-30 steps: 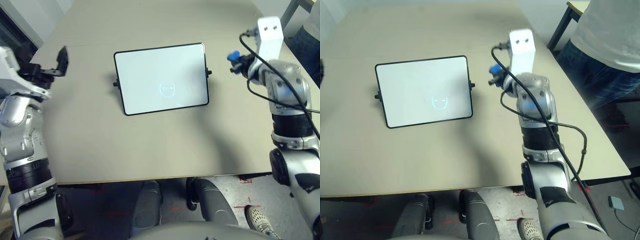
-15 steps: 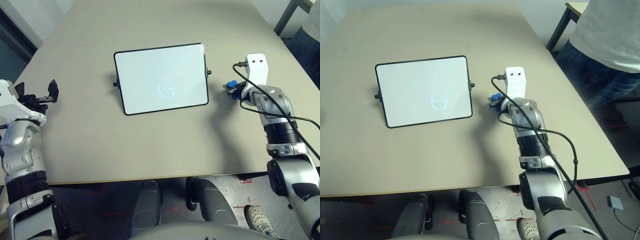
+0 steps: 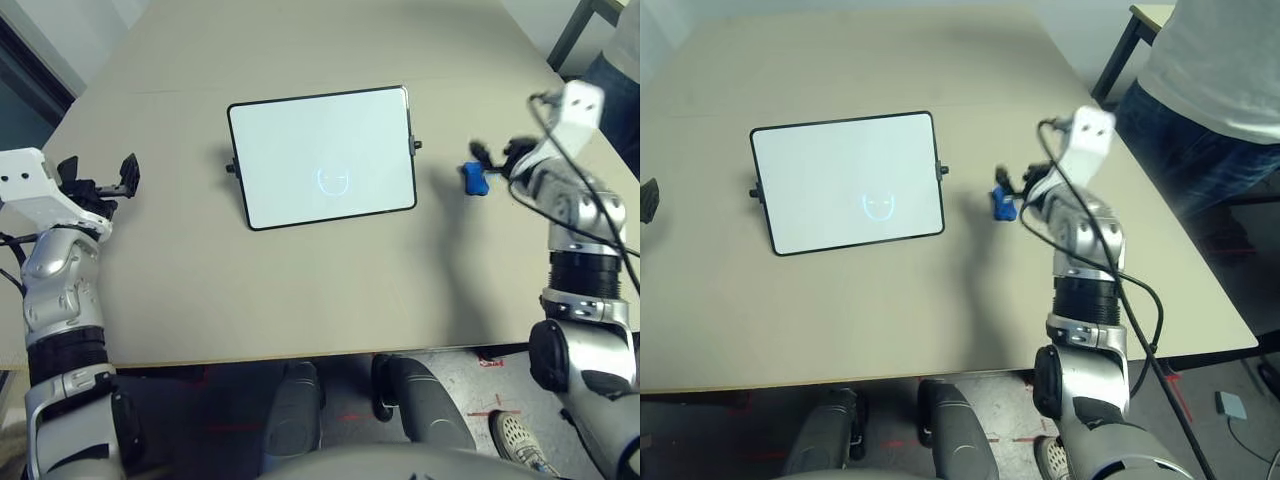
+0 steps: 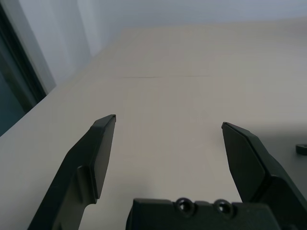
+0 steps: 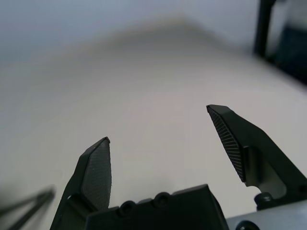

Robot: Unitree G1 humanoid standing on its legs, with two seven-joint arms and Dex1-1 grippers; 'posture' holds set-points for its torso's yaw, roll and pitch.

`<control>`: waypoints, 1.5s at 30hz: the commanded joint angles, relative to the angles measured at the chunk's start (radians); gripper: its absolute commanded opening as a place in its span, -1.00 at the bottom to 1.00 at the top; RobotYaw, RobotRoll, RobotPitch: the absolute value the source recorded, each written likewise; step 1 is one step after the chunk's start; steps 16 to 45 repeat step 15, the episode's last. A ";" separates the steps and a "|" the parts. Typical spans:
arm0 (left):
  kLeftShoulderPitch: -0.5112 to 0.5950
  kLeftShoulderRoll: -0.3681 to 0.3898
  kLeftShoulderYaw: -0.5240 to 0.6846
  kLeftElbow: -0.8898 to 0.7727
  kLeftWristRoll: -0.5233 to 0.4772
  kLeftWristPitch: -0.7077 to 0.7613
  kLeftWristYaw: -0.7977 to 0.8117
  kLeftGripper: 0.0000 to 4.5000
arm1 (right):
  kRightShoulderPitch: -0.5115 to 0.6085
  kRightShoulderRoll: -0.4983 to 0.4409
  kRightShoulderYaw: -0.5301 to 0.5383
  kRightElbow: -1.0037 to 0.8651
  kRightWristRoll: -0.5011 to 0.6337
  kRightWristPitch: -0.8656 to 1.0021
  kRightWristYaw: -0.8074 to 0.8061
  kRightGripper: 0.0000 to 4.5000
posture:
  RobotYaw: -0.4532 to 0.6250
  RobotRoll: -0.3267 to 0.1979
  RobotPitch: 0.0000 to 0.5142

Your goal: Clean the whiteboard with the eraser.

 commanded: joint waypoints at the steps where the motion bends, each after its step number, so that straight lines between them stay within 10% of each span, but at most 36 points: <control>1: -0.015 0.008 -0.018 0.076 0.045 -0.095 0.009 1.00 | 0.052 -0.014 -0.005 0.170 -0.016 -0.249 -0.040 0.98 | -0.02 0.25 -0.44; 15: 0.047 -0.010 0.014 0.251 0.153 -0.409 0.262 1.00 | -0.007 -0.083 -0.004 0.774 0.013 -0.633 -0.096 0.98 | 0.02 0.25 -0.48; 45: 0.047 -0.010 0.014 0.251 0.153 -0.409 0.262 1.00 | -0.007 -0.083 -0.004 0.774 0.013 -0.633 -0.096 0.98 | 0.02 0.25 -0.48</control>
